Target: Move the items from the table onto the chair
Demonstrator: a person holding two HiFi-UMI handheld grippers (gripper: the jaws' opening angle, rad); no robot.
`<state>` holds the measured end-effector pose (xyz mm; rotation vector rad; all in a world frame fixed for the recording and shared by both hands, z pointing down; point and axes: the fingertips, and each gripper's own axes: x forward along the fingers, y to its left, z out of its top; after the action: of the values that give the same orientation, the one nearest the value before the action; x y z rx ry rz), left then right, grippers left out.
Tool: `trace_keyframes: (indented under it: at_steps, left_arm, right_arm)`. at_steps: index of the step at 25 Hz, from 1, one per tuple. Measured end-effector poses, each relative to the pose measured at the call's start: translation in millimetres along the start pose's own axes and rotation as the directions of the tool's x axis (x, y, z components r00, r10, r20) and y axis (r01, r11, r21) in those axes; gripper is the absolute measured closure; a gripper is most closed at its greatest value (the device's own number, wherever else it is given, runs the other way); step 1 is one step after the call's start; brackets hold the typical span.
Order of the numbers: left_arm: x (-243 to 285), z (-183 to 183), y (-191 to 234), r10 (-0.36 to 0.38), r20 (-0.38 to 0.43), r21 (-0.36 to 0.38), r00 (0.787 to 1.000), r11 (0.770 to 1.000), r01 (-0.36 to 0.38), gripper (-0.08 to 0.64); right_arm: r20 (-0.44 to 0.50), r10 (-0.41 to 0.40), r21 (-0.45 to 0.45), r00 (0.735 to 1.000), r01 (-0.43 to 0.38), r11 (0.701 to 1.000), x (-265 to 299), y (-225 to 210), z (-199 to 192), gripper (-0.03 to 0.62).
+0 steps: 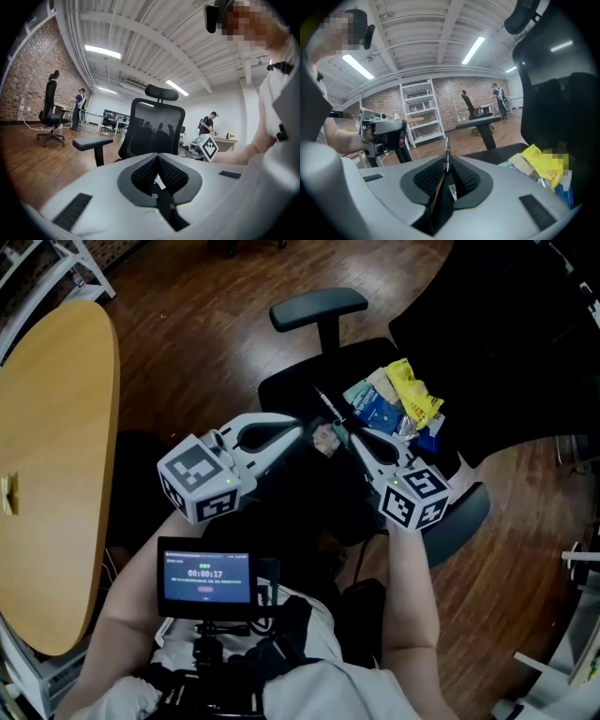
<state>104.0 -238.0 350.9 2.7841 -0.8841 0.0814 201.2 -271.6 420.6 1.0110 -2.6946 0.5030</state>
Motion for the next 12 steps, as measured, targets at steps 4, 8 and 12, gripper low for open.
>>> trace_keyframes:
  at_steps: [4, 8, 12]
  left_arm:
    - [9.2, -7.0, -0.9, -0.021, 0.000, -0.032, 1.000, 0.999, 0.021, 0.551]
    - [13.1, -13.3, -3.7, -0.031, -0.012, -0.045, 0.999, 0.999, 0.031, 0.551]
    - [13.2, -11.8, -4.5, -0.030, -0.018, -0.052, 0.999, 0.998, 0.029, 0.551]
  right_arm:
    - [-0.120, -0.115, 0.039, 0.986, 0.121, 0.992, 5.0, -34.9, -49.3, 0.532]
    - [-0.266, -0.243, -0.022, 0.933, 0.246, 0.969, 7.9, -63.4, -99.6, 0.532]
    - [-0.341, -0.334, -0.091, 0.879, 0.323, 0.942, 3.3, -88.3, -119.1, 0.531]
